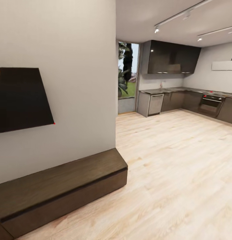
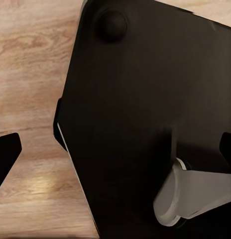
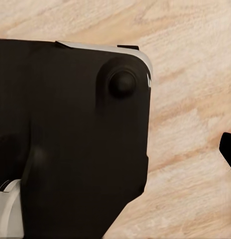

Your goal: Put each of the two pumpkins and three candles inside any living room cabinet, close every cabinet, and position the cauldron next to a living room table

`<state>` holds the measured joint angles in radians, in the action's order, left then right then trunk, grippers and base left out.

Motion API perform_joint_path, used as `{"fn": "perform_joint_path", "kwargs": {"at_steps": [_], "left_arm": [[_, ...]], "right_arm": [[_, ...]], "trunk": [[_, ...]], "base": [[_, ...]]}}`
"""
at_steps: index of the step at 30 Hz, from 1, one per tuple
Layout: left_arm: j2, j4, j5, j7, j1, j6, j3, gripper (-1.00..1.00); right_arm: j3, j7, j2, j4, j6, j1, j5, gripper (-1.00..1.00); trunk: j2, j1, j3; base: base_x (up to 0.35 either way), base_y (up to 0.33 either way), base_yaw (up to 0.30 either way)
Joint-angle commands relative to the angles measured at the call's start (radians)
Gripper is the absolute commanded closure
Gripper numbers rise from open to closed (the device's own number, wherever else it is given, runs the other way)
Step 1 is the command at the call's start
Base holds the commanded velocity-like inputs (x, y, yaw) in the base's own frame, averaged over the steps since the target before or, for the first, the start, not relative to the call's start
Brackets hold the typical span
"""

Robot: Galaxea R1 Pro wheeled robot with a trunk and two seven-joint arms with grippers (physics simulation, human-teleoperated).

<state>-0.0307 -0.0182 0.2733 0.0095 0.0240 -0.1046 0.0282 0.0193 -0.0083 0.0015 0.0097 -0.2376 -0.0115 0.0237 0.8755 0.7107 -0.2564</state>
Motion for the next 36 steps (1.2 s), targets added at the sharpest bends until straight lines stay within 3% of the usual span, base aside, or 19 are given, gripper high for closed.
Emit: {"fn": "perform_joint_path", "kwargs": {"at_steps": [1, 36], "left_arm": [[-0.001, -0.002, 0.003, 0.001, 0.001, -0.001, 0.002, -1.00], [-0.007, 0.003, 0.003, 0.001, 0.001, -0.033, 0.002, -1.00]], "right_arm": [[0.002, -0.001, 0.000, 0.001, -0.003, -0.001, 0.002, -1.00], [0.002, -0.001, -0.002, 0.025, -0.006, -0.001, 0.002, -1.00]], "trunk": [[-0.007, -0.004, 0.002], [-0.252, -0.138, 0.095]], "base": [[0.000, 0.000, 0.262], [0.000, 0.000, 0.262]]}}
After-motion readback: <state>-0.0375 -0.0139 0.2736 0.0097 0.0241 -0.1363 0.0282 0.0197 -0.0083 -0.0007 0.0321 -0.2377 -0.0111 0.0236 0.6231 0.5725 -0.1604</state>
